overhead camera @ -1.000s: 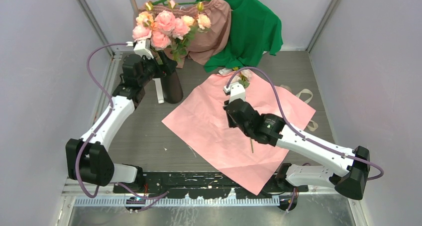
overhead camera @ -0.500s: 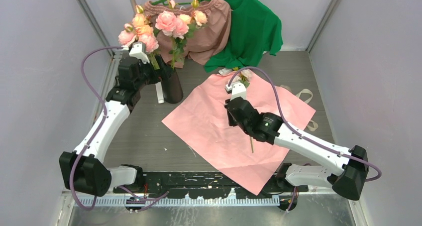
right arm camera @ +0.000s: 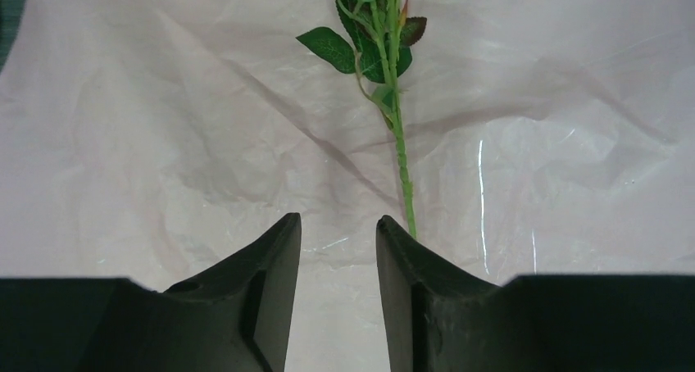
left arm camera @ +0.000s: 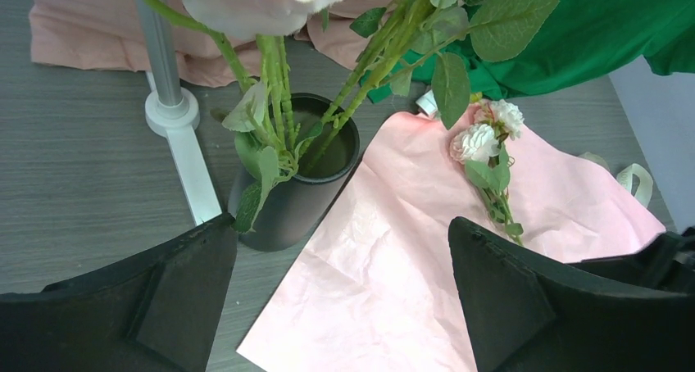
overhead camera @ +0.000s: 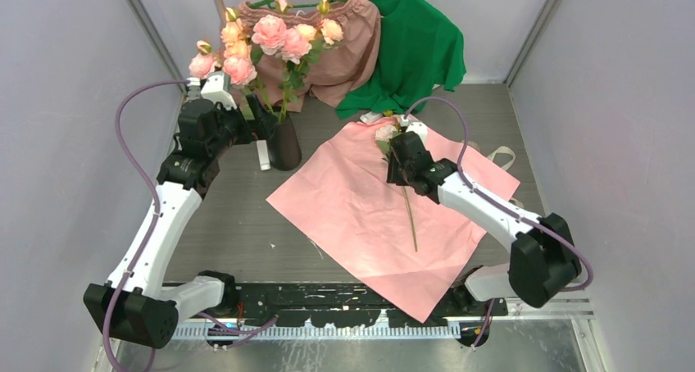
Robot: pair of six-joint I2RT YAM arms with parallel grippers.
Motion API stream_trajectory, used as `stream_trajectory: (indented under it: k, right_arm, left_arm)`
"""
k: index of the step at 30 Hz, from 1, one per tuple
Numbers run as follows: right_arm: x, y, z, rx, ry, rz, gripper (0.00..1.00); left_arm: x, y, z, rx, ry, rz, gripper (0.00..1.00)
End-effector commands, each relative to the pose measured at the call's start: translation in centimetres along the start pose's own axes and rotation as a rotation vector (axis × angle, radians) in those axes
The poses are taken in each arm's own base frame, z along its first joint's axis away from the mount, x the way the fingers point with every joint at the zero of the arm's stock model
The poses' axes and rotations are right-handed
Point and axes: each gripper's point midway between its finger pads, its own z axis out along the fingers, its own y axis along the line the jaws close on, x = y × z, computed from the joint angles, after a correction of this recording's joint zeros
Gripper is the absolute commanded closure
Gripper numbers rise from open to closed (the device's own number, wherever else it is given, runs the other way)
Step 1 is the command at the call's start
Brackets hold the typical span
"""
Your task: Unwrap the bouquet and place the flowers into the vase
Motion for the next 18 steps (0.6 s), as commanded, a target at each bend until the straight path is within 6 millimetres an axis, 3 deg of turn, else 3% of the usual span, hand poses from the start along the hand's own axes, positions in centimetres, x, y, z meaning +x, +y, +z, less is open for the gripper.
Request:
stream_trajectory:
  k: [1, 5, 9, 18]
  right_arm:
    - [-0.3, 0.4, 2.3, -0.007, 0.016, 0.053, 0.55]
    - [0.8, 0.3, 4.5, 0.019, 0.058, 0.042, 0.55]
    - [1.3, -1.3, 6.4, 0.086, 0.076, 0.037, 0.55]
    - [3.6, -3.4, 9.5, 0.099, 0.178, 0.095, 0.56]
  left_arm:
    - [-2.3, -0.9, -1.3, 0.023, -0.060, -0.007, 0.00]
    - [-2.2, -0.7, -1.9, -0.008, -0.004, -0.009, 0.00]
    - [-1.1, -1.2, -2.1, 0.012, 0.055, -0.032, 0.00]
    - [0.8, -3.7, -3.3, 0.150, 0.108, -0.121, 0.02]
